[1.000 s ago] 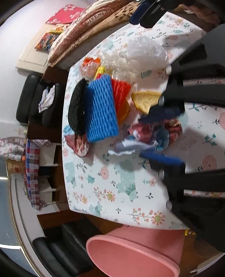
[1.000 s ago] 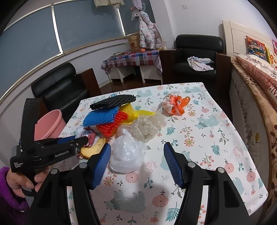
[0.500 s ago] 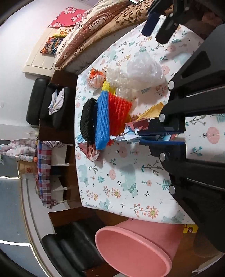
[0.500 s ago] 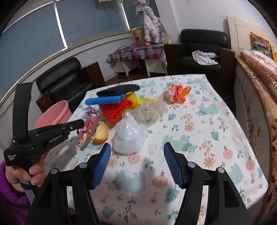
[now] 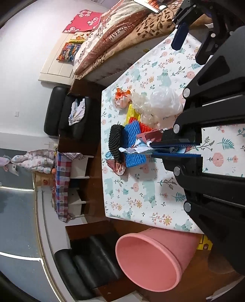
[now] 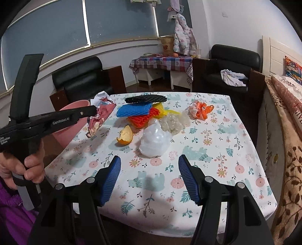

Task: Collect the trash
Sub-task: 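Lift the foil wrapper with the left gripper while the right gripper approaches the clear plastic bag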

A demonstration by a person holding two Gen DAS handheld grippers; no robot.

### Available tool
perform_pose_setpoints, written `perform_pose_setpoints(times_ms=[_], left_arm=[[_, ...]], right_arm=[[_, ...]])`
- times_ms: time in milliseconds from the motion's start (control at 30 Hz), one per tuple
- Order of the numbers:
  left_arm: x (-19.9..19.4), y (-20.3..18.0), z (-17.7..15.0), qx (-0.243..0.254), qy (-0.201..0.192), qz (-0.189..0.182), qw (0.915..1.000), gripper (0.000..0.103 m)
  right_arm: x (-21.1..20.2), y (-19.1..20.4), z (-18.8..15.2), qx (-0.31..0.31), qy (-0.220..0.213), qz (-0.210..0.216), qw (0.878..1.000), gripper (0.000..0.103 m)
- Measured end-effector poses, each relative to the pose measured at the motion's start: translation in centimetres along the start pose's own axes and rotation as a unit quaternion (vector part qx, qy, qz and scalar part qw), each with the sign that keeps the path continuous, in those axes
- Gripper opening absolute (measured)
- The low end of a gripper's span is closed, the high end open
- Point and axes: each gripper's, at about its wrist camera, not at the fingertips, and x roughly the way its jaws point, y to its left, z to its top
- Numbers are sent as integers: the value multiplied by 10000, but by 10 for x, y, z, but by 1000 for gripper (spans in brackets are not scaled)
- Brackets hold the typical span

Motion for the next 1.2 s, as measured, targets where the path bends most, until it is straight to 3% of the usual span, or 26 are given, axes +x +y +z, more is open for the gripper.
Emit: perform_pose_setpoints(times_ms=[233, 467, 933, 1200], left_arm=[[-13, -3, 2, 274, -162, -60, 9995, 5], [-7, 21, 3, 335, -287, -217, 9988, 5], [11, 69, 3, 663, -315, -1101, 9912, 5], [10, 80, 13, 605, -292, -1401, 9879, 5]], right_arm=[[3, -5, 11, 316, -134, 38, 9994, 61], [29, 0, 18, 552, 184, -32, 9983, 57], [76, 21, 39, 1368, 777, -880, 9836, 56], [76, 39, 55, 1453, 672, -1253, 9791, 56]])
